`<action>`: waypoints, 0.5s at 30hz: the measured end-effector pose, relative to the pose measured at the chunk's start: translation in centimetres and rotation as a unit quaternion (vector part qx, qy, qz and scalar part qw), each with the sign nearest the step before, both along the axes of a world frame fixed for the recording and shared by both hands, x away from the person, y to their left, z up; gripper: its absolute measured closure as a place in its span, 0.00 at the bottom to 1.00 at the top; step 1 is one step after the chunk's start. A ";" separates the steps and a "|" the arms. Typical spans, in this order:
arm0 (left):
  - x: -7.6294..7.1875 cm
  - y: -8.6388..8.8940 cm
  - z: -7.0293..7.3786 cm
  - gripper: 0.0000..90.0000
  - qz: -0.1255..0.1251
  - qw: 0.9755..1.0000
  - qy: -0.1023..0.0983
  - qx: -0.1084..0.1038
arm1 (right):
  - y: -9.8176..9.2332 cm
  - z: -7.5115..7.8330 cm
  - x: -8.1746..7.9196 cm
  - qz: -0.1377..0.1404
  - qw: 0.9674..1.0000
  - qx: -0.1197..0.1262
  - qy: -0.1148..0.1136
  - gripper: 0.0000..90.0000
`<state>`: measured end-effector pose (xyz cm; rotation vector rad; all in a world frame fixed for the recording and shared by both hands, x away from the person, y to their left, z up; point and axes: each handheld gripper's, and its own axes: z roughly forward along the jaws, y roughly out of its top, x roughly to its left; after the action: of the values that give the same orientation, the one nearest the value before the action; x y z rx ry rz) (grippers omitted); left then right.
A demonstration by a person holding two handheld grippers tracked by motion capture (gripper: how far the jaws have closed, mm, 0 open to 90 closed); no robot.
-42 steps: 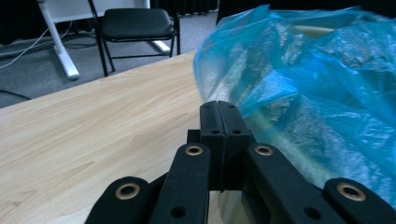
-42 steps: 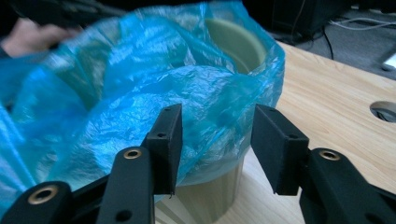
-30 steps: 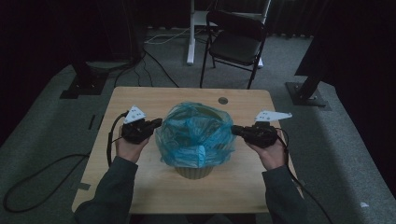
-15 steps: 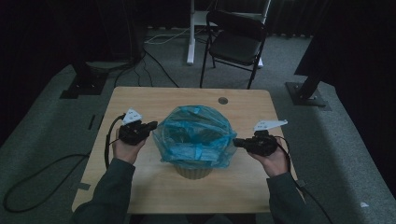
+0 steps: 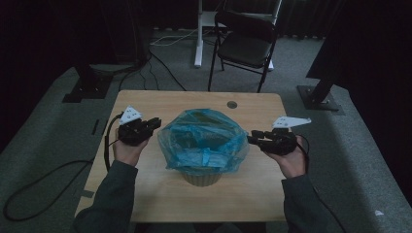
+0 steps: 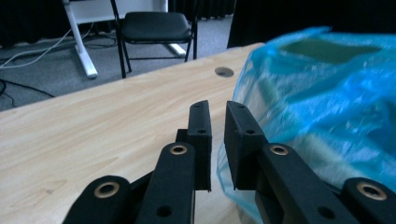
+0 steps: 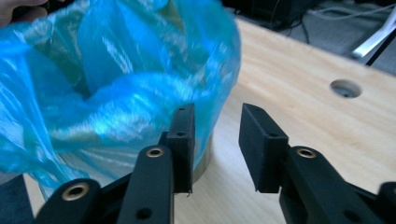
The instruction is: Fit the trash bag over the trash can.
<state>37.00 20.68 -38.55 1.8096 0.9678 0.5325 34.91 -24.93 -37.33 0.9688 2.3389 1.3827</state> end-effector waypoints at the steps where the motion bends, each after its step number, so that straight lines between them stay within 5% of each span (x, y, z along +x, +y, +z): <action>1: 0.0 0.0 0.0 0.89 0.000 1.000 0.000 0.000 | 0.0 0.0 0.0 0.000 1.000 0.000 0.000 0.72; 4: 0.5 -0.7 0.5 0.86 -0.014 1.000 -0.001 0.005 | -0.2 1.0 0.1 -0.007 1.000 0.023 -0.017 0.72; 7: 0.8 -1.2 0.6 0.85 -0.021 1.000 -0.002 0.006 | 0.6 1.5 0.4 0.000 1.000 0.019 -0.025 0.72; 15: 2.0 -2.8 0.5 0.84 -0.040 0.999 0.013 0.014 | 4.3 1.7 2.7 0.019 0.999 -0.034 -0.030 0.70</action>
<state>39.00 17.87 -38.04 1.8771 0.9044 0.4761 37.63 -20.64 -35.66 0.8577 2.3553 1.3181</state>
